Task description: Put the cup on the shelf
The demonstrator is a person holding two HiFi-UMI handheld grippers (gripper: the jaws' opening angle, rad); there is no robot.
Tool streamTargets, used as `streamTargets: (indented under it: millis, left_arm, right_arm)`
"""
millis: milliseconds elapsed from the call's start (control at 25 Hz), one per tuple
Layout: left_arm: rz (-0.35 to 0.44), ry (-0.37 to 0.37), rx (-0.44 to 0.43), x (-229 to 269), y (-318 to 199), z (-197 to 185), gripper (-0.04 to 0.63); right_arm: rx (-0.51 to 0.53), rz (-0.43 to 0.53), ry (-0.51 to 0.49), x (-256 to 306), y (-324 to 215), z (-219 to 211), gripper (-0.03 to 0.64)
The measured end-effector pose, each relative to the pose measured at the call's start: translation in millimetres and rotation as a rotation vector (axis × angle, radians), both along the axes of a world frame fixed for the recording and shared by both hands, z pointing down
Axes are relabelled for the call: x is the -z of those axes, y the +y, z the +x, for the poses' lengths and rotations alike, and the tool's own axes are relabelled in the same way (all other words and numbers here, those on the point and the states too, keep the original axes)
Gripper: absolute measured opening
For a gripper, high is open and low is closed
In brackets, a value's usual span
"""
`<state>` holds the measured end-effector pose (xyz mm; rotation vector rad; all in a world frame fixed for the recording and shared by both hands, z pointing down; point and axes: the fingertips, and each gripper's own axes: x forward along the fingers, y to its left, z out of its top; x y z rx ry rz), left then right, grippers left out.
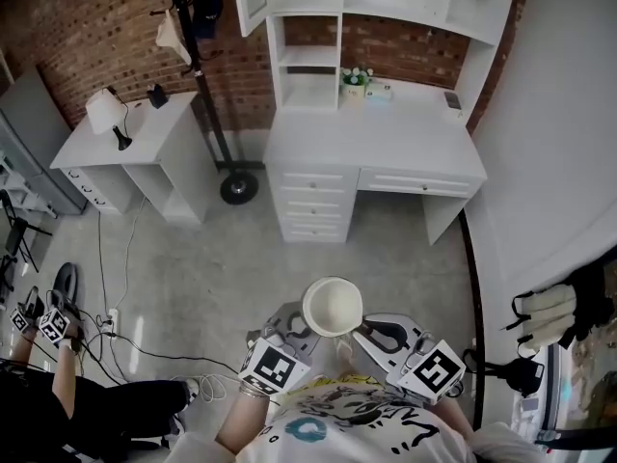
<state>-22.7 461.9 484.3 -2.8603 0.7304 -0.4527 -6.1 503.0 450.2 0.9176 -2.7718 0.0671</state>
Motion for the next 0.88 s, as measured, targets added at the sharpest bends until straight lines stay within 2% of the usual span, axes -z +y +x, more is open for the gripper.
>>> streamTargets:
  millis: [520,880]
  left_arm:
    - [0.019,0.012,0.043,15,-111,45,0.018]
    - [0.012,0.022,0.086,18,-169,78,0.018]
  right_arm:
    - [0.034,0.005,-0.004,13,-110,47,0.061]
    - [0.071,0.008,-0.004,15,-168,82,0.061]
